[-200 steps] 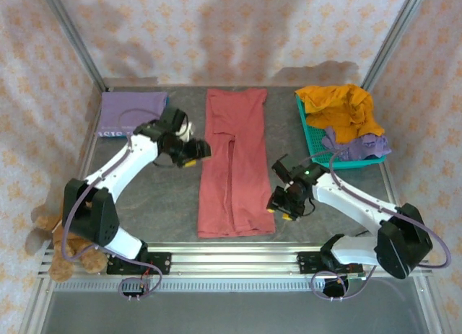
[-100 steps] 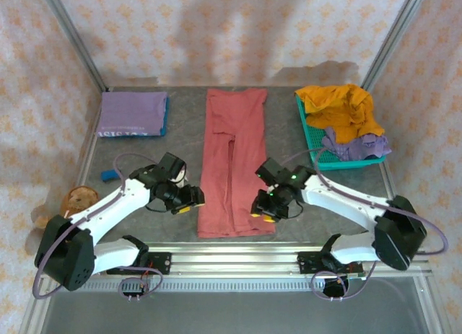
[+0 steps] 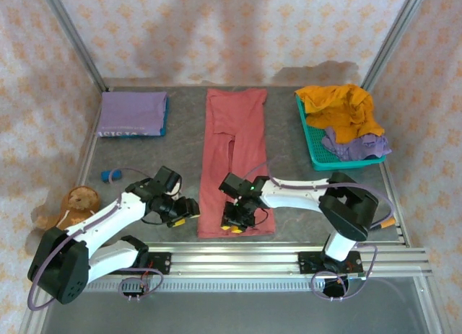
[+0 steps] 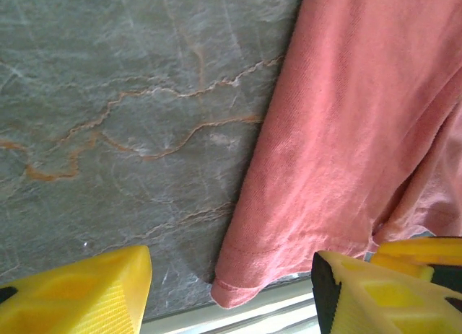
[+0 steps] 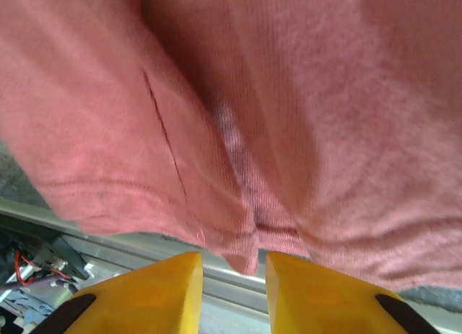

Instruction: Fold and stack the t-shirts

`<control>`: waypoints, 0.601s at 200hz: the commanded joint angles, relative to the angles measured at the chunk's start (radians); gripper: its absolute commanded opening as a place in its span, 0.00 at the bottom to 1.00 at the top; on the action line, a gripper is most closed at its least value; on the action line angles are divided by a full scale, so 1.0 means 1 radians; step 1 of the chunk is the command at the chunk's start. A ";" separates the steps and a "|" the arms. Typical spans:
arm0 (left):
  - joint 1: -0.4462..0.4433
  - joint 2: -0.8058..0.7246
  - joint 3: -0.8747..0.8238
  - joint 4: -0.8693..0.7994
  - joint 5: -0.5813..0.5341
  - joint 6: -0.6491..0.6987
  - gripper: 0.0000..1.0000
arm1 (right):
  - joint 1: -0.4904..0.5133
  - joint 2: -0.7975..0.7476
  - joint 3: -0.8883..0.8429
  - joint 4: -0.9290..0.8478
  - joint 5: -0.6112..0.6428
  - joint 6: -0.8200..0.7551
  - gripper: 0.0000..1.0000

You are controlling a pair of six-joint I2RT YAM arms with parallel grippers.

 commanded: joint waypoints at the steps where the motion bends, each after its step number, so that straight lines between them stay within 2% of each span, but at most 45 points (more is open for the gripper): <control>1: -0.001 -0.037 -0.015 -0.013 -0.034 -0.009 0.62 | 0.003 0.028 0.040 0.010 -0.008 0.019 0.28; 26: -0.002 -0.066 -0.029 -0.022 -0.039 -0.018 0.62 | 0.002 0.055 0.058 -0.012 -0.012 0.011 0.25; 53: -0.001 -0.075 -0.044 -0.014 -0.037 -0.028 0.62 | 0.003 0.061 0.077 -0.044 -0.005 -0.003 0.17; 85: -0.001 -0.068 -0.044 -0.009 -0.035 -0.027 0.62 | 0.003 0.041 0.077 -0.065 0.014 0.000 0.00; 120: -0.002 -0.060 -0.026 -0.019 -0.033 -0.018 0.62 | 0.005 -0.018 0.072 -0.117 0.063 0.007 0.00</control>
